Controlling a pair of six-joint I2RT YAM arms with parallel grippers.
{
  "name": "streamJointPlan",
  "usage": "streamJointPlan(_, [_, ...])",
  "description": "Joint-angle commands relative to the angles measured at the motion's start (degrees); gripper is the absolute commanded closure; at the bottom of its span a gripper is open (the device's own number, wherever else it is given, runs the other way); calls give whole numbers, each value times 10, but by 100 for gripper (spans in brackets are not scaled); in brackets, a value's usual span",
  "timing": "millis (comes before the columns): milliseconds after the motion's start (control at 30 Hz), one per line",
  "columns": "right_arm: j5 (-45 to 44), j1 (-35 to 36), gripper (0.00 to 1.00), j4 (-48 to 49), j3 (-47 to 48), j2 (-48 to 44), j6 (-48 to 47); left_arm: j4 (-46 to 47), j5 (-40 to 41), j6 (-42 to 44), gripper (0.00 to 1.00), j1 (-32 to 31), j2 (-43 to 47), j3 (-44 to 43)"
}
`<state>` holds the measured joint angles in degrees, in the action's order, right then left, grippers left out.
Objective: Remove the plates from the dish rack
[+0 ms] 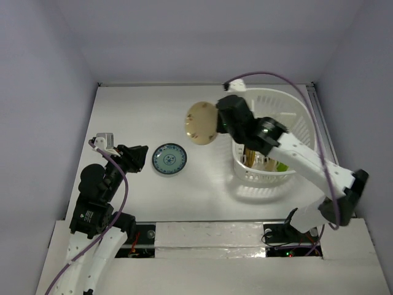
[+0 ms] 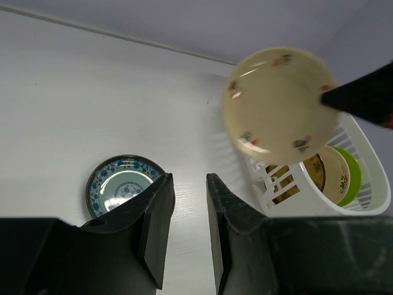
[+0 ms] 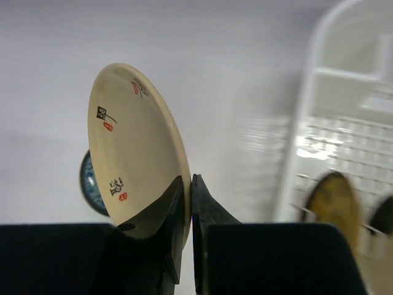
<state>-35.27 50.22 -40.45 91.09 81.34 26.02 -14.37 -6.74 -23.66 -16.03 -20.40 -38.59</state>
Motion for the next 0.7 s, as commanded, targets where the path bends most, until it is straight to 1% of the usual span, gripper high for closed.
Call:
streamJointPlan(0, [95,30,100,150,0,94,31,24,7,-5,75,3,-2,-8])
streamJointPlan(67, [103,38,100,181,7,150,41,22,13,-5,75,3,-3,-9])
streamJointPlan(167, [142,38,100,225,9,205,66,21,14,-5,75,3,-4,-9])
streamJointPlan(300, [163,38,100,268,-4,254,97,22,13,-5,75,3,-8,-8])
streamJointPlan(433, [183,38,100,310,-36,284,136,22,12,-6,75,3,-9,-8])
streamJointPlan(667, [187,38,100,341,-90,305,167,22,9,-6,74,3,-9,-7])
